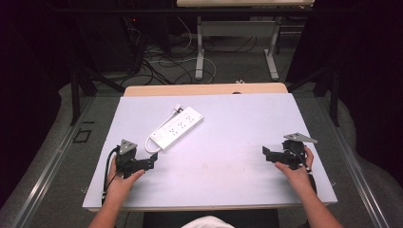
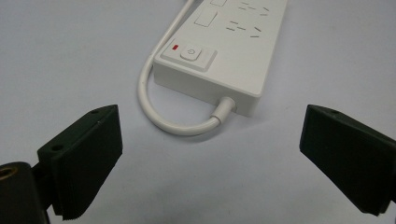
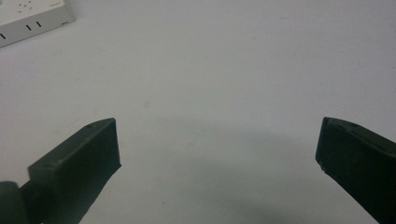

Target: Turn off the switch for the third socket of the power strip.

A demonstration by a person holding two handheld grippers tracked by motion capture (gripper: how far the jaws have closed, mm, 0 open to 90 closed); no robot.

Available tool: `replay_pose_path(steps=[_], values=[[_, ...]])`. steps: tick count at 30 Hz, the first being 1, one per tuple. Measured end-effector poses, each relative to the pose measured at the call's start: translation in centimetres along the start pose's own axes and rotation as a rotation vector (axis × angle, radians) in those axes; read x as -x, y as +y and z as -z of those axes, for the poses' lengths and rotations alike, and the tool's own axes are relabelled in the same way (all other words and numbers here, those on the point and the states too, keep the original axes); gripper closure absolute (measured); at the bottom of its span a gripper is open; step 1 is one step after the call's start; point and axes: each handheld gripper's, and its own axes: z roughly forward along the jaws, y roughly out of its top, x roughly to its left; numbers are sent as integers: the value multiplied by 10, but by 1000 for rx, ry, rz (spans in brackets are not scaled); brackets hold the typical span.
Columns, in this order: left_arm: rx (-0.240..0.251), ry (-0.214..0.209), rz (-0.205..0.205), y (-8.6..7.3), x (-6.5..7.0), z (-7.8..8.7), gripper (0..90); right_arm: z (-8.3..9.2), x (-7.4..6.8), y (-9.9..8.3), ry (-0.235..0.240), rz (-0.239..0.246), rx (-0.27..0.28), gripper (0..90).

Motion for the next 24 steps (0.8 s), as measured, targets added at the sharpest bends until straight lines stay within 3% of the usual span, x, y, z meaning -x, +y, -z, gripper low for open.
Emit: replay_pose_path(steps=[24], values=[[13,2,-40,3,10,6,158,1,-8,-2,2,21,16,0]])
